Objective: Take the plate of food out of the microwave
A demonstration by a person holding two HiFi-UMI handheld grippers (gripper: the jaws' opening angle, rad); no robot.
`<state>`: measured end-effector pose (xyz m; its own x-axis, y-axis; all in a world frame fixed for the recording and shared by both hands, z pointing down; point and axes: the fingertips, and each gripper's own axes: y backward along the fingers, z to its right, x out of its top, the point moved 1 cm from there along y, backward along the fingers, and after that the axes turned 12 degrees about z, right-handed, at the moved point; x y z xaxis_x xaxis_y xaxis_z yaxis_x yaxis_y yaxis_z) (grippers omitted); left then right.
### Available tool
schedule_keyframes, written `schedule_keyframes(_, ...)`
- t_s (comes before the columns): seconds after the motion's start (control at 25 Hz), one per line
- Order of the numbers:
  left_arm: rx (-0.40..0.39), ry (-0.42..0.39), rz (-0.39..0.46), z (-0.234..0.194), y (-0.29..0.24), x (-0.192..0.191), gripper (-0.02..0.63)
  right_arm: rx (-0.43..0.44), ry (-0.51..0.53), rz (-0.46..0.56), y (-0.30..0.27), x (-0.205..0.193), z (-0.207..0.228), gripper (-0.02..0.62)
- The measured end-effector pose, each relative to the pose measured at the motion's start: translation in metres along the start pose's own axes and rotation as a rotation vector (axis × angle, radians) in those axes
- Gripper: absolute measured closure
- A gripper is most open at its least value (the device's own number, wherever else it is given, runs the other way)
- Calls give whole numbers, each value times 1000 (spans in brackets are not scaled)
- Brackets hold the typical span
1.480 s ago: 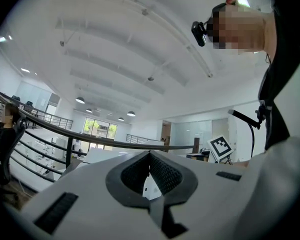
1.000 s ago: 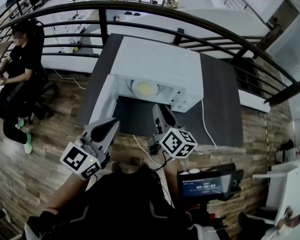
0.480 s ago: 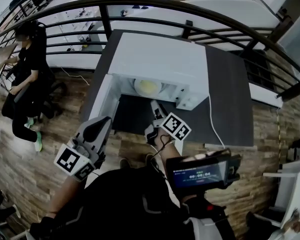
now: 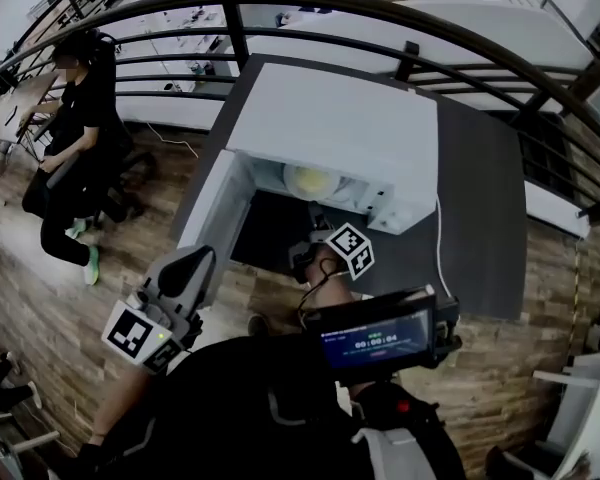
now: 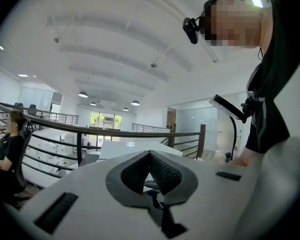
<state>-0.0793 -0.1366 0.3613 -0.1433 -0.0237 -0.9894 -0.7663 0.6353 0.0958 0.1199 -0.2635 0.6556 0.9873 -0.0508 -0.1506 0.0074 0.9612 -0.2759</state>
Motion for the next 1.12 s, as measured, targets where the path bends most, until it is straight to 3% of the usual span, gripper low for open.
schedule_keyframes(0.56, 101, -34, -40, -17, 11, -4, 603, -90, -160, 10, -50, -4, 21, 382)
schedule_keyframes(1.12, 144, -27, -64, -21, 15, -9, 603, -190, -311, 19, -60, -13, 32, 382)
